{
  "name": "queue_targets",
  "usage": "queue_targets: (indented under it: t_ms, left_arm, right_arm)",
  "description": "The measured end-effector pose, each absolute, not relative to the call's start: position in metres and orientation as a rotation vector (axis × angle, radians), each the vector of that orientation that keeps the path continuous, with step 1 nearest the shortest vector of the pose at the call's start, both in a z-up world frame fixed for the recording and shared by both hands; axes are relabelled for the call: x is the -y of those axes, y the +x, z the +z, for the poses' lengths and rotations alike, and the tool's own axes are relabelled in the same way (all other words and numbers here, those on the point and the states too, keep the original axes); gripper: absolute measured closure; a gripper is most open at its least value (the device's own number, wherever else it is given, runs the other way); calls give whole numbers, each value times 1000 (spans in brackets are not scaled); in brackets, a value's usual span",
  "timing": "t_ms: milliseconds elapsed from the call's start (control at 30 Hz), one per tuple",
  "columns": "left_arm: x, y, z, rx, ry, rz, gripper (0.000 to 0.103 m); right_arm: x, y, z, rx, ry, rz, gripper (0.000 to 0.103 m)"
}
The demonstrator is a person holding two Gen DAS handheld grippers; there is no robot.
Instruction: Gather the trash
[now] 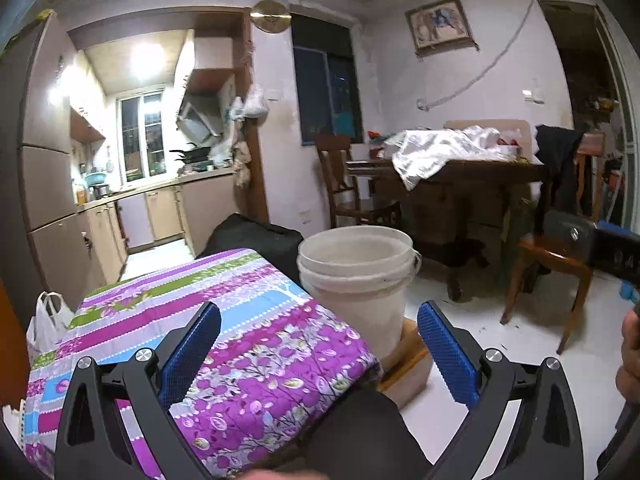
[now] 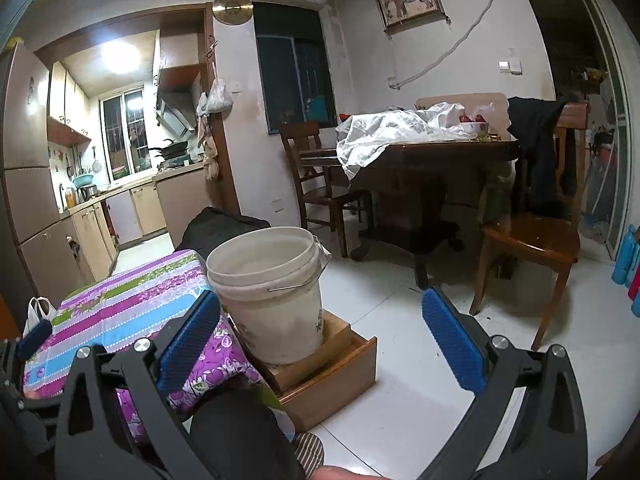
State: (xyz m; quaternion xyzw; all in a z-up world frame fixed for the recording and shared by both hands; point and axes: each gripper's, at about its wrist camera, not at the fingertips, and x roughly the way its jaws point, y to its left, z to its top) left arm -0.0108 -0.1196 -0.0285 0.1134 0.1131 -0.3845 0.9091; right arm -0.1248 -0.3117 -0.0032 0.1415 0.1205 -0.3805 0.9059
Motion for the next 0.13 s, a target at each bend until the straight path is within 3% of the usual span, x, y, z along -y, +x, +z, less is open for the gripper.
queue_targets:
  t_ms: [133]
  left_arm:
    - [124, -20, -33, -208, 263, -805, 5]
  right_arm:
    - [314, -126, -4, -248, 301, -791, 6]
